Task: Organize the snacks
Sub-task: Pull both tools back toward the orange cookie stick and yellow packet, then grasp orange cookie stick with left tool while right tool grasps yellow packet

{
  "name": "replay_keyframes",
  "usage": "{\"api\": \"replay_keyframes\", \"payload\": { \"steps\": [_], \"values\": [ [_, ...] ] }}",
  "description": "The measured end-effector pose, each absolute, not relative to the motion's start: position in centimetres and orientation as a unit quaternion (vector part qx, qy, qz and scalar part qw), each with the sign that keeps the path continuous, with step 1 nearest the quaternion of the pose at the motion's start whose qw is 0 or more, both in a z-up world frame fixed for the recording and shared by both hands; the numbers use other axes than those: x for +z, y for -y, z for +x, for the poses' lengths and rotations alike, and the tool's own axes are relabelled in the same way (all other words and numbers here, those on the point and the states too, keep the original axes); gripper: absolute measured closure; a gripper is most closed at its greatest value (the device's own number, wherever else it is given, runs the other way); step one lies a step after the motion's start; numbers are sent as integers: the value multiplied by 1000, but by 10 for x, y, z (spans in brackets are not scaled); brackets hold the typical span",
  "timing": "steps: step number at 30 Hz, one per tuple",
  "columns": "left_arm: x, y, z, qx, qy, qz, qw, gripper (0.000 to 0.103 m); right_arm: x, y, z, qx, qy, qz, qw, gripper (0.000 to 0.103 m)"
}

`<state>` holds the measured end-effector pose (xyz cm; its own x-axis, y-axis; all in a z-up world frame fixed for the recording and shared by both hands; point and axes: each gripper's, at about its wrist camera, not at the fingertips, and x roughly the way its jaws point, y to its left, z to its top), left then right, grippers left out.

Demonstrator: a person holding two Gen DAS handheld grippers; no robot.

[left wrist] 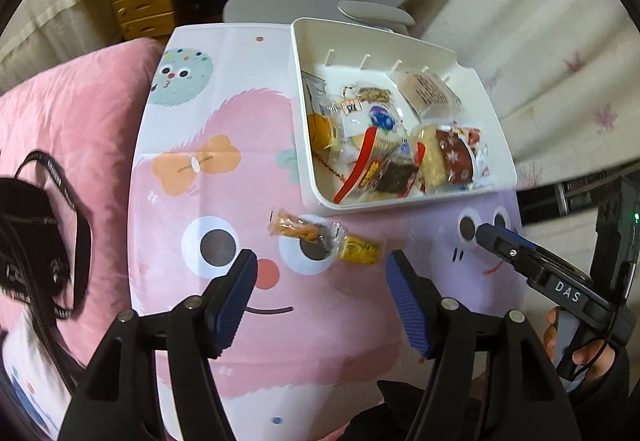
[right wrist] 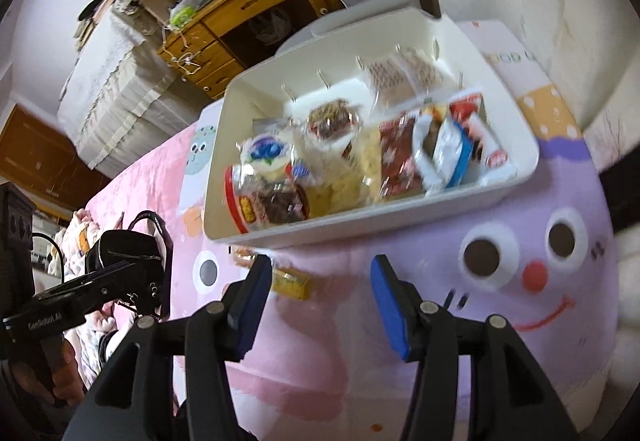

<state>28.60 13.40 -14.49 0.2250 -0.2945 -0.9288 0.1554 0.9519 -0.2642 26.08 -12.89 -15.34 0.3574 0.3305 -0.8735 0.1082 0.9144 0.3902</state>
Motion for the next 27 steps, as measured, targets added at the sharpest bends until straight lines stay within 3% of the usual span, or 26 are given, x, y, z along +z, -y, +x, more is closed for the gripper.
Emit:
{"api": "replay_keyframes", "payload": {
  "steps": [4, 16, 27],
  "values": [
    [-156, -140, 287, -164, -598, -45, 783, 31, -166, 110, 251, 56, -570, 211, 792, 50],
    [-215, -153, 298, -215, -592, -66, 774, 30, -218, 61, 226, 24, -581, 213, 785, 48],
    [-270, -138, 319, -226, -602, -73, 762, 30, -244, 31, 216, -1, -506, 122, 854, 48]
  ]
}}
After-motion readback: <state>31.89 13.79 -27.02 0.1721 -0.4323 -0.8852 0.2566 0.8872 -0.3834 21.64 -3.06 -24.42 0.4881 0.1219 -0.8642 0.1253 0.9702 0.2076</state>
